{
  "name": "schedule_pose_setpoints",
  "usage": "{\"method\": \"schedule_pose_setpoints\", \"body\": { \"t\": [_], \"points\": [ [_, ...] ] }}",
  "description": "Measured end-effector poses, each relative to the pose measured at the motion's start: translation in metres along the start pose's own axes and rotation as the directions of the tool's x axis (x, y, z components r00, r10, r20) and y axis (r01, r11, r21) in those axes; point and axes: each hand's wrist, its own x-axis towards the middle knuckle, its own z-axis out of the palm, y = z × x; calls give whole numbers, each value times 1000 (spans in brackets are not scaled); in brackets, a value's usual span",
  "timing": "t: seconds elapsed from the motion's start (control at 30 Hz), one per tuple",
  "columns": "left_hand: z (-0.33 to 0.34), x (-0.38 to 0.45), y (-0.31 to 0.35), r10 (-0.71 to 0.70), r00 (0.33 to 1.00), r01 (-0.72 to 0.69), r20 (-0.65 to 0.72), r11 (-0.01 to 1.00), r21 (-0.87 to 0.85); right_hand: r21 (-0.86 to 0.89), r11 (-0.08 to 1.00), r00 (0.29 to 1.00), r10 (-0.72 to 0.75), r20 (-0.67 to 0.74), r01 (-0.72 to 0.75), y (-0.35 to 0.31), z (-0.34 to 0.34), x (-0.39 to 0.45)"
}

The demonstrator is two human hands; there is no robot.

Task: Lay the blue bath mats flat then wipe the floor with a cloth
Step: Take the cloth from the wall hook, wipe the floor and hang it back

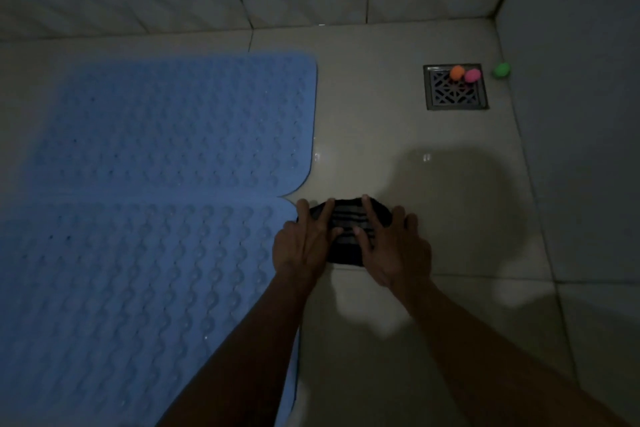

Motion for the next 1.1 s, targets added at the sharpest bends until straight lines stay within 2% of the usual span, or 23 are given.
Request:
{"method": "schedule_pose_setpoints", "body": {
  "t": [0.33,0.57,0.83,0.97,1.1],
  "points": [
    [39,-80,-17,99,995,-97,24,992,-83,-25,996,996,86,-39,-87,-12,12,-96],
    [67,-137,-29,108,992,-90,66,967,-238,-71,991,993,113,-42,-116,-18,29,-161],
    [86,-197,-42,185,983,-183,-2,972,-149,-71,980,982,188,15,-186,-28,42,-221],
    [92,-215,-44,134,991,-126,28,973,-195,-82,984,985,155,-71,-160,-30,51,-243],
    [98,-227,-44,120,991,-128,-54,971,-203,-62,987,984,137,-113,-145,-27,61,-252]
  ]
}}
